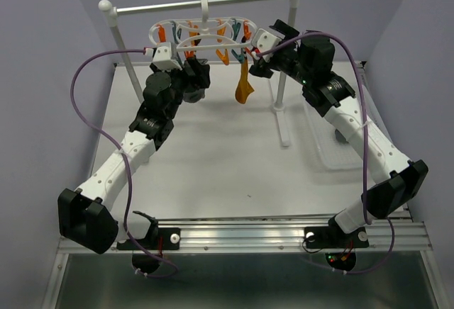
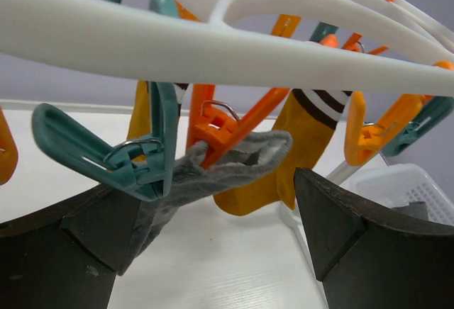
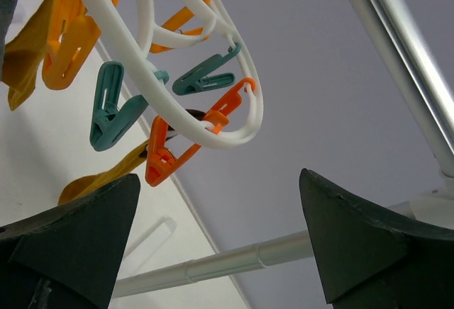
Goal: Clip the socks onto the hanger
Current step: Open the clamp at the hanger.
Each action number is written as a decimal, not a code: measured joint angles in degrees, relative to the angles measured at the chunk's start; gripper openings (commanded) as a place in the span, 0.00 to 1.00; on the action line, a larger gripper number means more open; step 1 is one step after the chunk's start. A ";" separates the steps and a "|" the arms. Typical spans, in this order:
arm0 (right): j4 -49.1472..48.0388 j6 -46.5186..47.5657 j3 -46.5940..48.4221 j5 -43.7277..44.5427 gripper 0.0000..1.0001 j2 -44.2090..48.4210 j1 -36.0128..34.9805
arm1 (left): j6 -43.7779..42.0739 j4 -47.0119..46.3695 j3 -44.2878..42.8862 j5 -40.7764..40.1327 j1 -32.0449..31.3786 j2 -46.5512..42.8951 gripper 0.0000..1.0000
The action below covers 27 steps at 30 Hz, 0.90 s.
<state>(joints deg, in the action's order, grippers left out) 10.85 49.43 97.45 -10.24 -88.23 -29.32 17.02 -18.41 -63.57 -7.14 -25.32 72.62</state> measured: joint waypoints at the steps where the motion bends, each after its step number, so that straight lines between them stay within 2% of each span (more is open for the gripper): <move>1: -0.07 0.68 0.00 -0.50 0.98 0.00 0.00 | 0.04 0.00 0.00 0.04 0.42 0.02 0.99; 9: -1.01 6.14 0.94 -5.68 0.89 -0.72 0.00 | 0.68 -0.07 0.00 0.11 1.81 0.07 0.99; 12: -1.01 7.61 2.16 -7.74 0.80 -1.79 0.00 | 0.87 -0.20 0.00 0.11 2.16 0.09 0.99; 13: -1.03 8.07 2.32 -8.33 0.72 -1.97 0.00 | 0.90 -0.20 0.00 0.13 2.23 0.09 0.99; 15: -0.76 8.83 2.75 -9.81 0.65 -2.34 0.00 | 1.01 -0.20 0.00 0.15 2.38 0.09 0.99; 16: -0.52 9.40 3.04 -10.51 0.58 -2.58 0.00 | 1.07 -0.22 0.00 0.17 2.58 0.09 0.99; 19: 0.44 10.36 4.87 -12.61 0.47 -3.58 0.02 | 1.11 -0.22 0.00 0.20 2.86 0.09 0.99; 22: 1.38 10.84 6.27 -13.73 0.42 -4.37 0.02 | 1.11 -0.24 0.00 0.20 3.06 0.09 0.99; 25: 2.29 11.28 6.75 -15.37 0.42 -4.61 0.02 | 1.11 -0.24 -0.02 0.24 3.34 0.09 0.99; 27: 2.73 11.89 6.78 -16.55 0.37 -4.61 0.04 | 1.11 -0.24 -0.17 0.37 3.65 0.09 0.99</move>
<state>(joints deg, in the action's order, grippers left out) 13.58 61.32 104.22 -26.79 -92.84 -29.28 18.13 -18.65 -63.75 -6.76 -21.67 72.71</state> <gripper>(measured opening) 0.425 0.990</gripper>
